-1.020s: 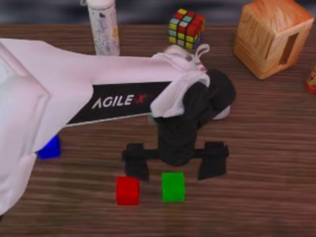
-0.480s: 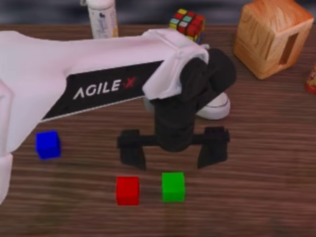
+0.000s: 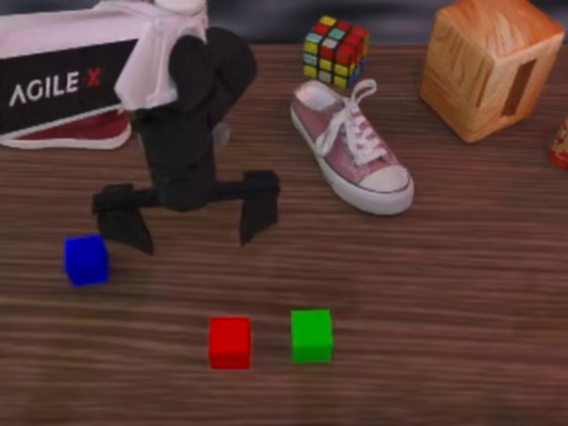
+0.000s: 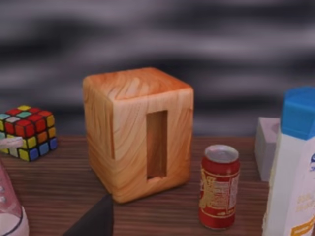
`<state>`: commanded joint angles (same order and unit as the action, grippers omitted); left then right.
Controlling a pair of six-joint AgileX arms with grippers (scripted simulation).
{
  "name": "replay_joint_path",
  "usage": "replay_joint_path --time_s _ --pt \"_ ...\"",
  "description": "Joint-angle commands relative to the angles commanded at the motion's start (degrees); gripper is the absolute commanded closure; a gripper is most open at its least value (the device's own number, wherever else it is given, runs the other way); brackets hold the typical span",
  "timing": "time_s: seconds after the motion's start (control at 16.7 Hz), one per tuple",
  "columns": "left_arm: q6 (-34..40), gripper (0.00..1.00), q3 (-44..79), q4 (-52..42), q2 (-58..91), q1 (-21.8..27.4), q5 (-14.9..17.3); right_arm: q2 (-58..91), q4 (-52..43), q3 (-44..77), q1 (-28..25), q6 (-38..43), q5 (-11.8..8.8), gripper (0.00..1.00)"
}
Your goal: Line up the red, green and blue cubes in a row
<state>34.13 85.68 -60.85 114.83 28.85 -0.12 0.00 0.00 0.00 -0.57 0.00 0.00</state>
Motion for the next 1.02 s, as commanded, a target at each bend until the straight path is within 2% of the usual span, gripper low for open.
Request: replay_joint_path --time_s 0.24,0.42,0.78,1.02 --pt "-10.6 0.00 -4.1 1.7 -1.8 -15.0 0.1 0.0 0.0 0.0 0.0 0.0 0.0 0.00" --pt "-15.8 0.00 -5.9 2.8 -3.0 -20.9 0.2 0.0 0.0 0.0 0.0 0.0 0.0 0.00" --pt "-16.6 0.00 -6.2 3.1 -2.9 -21.6 0.1 0.0 0.0 0.0 0.0 0.0 0.0 0.00" --pt "-16.7 0.00 -9.1 8.8 -0.2 -21.8 0.2 0.0 0.0 0.0 0.0 0.0 0.0 0.00"
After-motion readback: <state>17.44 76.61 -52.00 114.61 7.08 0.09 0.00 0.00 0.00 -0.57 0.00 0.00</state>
